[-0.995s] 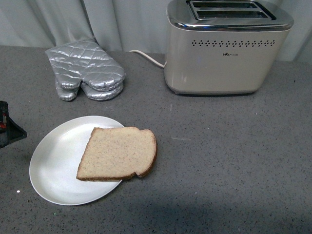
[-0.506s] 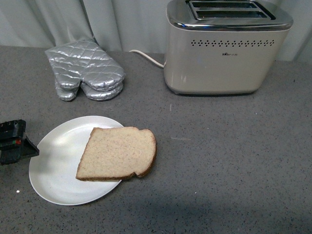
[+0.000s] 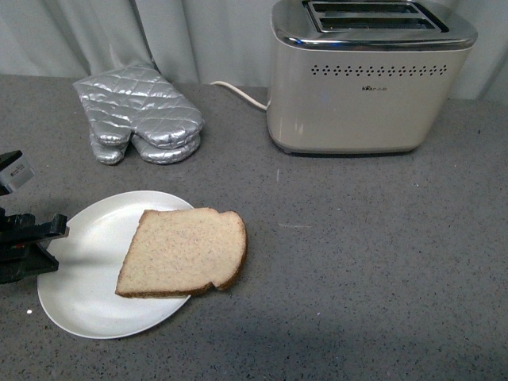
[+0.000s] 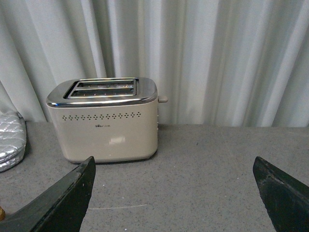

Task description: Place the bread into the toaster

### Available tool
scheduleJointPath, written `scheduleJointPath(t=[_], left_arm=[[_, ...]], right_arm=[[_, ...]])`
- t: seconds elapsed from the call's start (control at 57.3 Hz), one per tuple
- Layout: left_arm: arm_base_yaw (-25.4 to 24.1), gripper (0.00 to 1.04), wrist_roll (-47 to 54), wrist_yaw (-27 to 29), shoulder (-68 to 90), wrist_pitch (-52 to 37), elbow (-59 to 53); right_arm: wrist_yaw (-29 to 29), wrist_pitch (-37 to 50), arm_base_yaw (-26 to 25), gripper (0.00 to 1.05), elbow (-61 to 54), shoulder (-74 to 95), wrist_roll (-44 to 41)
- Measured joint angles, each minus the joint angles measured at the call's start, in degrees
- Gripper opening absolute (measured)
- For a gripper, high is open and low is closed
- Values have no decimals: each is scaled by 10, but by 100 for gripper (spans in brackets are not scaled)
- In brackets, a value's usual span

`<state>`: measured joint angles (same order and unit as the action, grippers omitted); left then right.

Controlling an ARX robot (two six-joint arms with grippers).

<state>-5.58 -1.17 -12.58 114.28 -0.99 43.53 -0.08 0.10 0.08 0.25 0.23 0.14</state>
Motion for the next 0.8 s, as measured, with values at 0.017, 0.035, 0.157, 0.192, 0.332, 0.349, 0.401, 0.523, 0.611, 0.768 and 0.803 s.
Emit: scheduleJointPath(t=[0.017,0.035,0.157,0.192,0.332,0.349,0.401,0.523,0.611,0.768,0.803], left_arm=[[0,4,-1,0,0,1,1],[0,3,-3,-1,0,2,1],[2,3,-30,-30,-7,16,1],[3,3,-40,-42,-14,19,-1],[13,3,-67,-70,-47,30,-7],[14,3,-70,-71,-50,30,-7],[21,3,-80,-75,-59,30,-8],[49,3,-106,-79,-74,27,-9],[76,3,-128,-74,-74,17,-9],[133,3,-164,-67,-50,4,12],[150,3,-176,-65,-38,1,26]], right_arm=[[0,0,0,95,0,0,0],[0,0,0,95,0,0,0],[0,0,0,95,0,0,0],[0,0,0,95,0,0,0],[0,0,0,95,0,0,0],[0,0,0,95,0,0,0],[0,0,0,95,0,0,0],[0,0,0,95,0,0,0],[0,0,0,95,0,0,0],[0,0,0,95,0,0,0],[0,0,0,95,0,0,0]])
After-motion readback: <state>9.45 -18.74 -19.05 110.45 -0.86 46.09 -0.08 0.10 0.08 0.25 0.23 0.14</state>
